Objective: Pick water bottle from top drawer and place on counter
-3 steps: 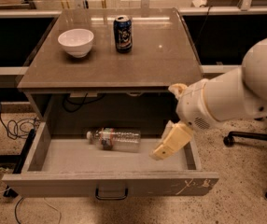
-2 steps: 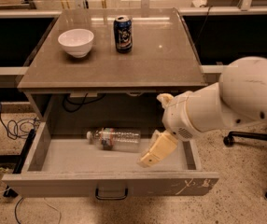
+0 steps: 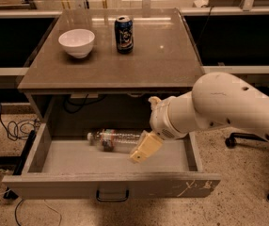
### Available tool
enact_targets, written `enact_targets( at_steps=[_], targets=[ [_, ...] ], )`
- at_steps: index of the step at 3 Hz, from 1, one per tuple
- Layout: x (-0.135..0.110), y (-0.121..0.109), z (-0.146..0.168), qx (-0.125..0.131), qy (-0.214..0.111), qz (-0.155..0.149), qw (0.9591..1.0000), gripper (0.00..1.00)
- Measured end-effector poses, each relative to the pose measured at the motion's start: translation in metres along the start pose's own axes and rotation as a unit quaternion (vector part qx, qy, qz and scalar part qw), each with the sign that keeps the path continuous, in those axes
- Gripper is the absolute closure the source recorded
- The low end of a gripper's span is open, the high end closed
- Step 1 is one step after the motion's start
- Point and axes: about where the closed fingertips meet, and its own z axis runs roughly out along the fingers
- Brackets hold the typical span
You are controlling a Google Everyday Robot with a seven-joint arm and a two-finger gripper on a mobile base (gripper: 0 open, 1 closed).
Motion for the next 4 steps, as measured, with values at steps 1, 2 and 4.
enact_targets(
  at_steps=[1,2,4],
  targets=[
    [-0.007,-0.003,0.020,-0.009,-0.007,-0.007,0.9999,0.00],
    [-0.009,-0.008,0.053,-0.026,-0.009,-0.004,0.9996,0.00],
    [-0.008,-0.002,0.107,-0.051,-0.002,0.019,0.9985,0.00]
  ],
)
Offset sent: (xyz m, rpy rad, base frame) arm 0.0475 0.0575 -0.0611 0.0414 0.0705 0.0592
